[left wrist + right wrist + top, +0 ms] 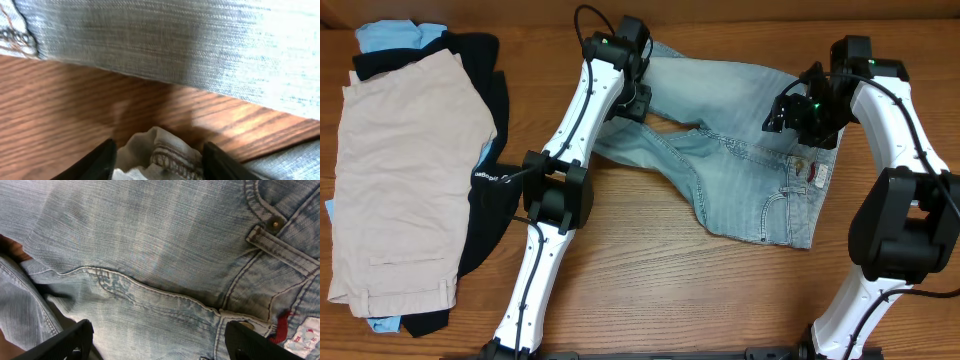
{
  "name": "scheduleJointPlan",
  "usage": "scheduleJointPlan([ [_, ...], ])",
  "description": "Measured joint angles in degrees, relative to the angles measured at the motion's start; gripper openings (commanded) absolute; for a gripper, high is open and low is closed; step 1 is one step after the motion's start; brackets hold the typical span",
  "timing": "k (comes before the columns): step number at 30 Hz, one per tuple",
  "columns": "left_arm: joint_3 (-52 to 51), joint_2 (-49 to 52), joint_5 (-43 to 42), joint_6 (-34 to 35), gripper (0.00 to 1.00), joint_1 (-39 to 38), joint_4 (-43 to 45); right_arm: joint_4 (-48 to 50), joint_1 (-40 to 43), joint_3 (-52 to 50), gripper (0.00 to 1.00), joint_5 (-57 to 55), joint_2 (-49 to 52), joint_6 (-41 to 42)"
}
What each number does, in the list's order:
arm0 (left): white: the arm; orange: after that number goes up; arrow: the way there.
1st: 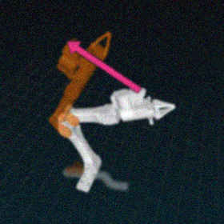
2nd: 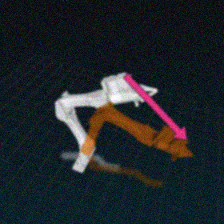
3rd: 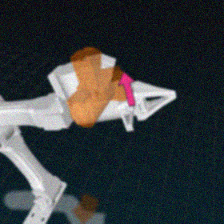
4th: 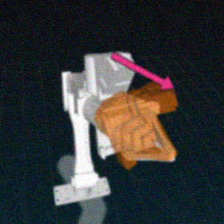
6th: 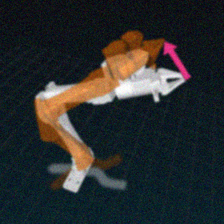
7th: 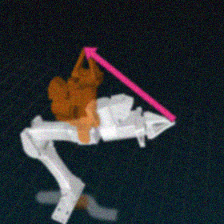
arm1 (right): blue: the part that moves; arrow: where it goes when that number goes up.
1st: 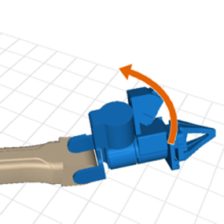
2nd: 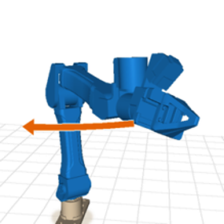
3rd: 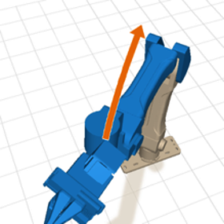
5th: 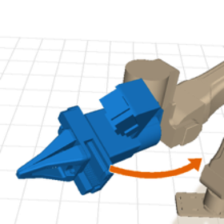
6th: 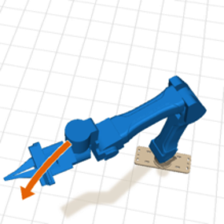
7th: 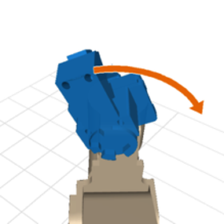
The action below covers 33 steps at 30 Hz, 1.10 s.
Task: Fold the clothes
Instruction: 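Grasp a jeans leg hem with the left gripper and pull it straight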
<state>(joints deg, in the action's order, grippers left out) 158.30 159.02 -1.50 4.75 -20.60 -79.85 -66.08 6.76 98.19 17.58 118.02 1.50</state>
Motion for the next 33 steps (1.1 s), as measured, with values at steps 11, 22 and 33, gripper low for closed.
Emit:
scheduleJointPlan([
  [11, 0.0, 0.0, -0.6, 1.1, 0.04, 0.0, -1.8, 0.0, 0.0, 0.0, 0.88, 0.0, 0.0, 0.0],
  [22, 6.8, -2.3, 2.0, 1.1, 0.04, 0.9, -16.6, 0.0, 0.0, 0.0, 0.88, 0.0, 0.0, 0.0],
  [33, 3.8, -11.8, -0.5, 1.3, 0.04, 1.2, -16.6, -0.4, 0.0, 0.0, 0.88, 0.0, 0.0, 0.0],
])
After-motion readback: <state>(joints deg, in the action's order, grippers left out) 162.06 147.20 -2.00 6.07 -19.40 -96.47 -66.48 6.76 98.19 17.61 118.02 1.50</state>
